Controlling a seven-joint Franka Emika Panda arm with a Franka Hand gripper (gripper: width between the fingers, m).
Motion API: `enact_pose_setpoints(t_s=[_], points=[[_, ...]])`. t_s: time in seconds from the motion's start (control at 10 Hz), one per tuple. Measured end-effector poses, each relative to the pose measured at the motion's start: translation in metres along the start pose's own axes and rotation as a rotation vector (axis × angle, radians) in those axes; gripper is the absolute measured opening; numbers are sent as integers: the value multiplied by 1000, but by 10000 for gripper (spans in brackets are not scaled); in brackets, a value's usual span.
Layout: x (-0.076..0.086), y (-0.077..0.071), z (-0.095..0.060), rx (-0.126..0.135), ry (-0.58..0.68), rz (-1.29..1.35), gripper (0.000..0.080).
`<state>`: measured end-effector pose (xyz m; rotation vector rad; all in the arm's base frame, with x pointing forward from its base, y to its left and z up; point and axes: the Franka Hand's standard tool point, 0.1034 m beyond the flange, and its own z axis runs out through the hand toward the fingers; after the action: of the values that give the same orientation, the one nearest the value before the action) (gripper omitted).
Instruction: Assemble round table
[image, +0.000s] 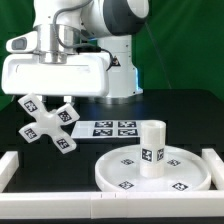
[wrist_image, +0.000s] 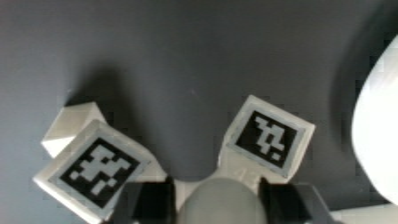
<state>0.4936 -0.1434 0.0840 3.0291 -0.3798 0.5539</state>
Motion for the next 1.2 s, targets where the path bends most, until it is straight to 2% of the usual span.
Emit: enact_pose_setpoints(t_s=[0.1,0.2,0.5,0.6,0.7,0.8,0.9,1.1,1.2], points=[[5,5,-1,0,20,32,215],[8,1,-2,11,23,61,215],[6,1,-1,10,19,61,215],[5,2,1,3,28,58,215],[4,0,7,-13,48,52,215],[6,-11,13,0,46,61,215],[12,-17,18,0,63,60,215],[9,-13,32,-32,99,82,215],[3,-15,40,-36,98,85,215]])
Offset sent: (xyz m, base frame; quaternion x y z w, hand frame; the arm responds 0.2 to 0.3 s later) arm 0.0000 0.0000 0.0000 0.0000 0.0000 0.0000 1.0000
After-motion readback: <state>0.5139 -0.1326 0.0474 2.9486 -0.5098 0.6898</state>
